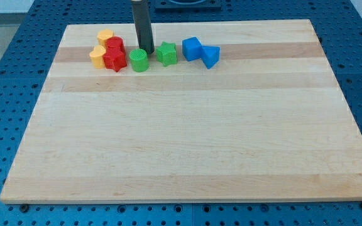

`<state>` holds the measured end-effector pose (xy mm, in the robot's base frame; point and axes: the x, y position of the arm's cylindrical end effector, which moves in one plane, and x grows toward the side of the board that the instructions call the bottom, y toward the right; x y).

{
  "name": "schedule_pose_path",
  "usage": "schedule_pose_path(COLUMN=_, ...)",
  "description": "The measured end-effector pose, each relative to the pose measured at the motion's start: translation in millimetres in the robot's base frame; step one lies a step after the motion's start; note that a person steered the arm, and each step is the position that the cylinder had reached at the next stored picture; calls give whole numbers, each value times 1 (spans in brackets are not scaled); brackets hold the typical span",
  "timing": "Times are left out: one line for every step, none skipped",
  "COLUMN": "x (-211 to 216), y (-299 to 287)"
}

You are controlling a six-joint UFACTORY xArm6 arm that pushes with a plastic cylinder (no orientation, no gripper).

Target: Push the blue cube towards the green star

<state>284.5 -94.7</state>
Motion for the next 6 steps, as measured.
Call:
schedule_pose_path(x=-29, y=9)
schedule_pose_path(x=-55, y=79)
schedule_pose_path(x=-50, y=130)
schedule_pose_path(x=-14, y=114)
schedule_pose_path(x=14, y=103)
schedule_pose_path(x=8, y=103)
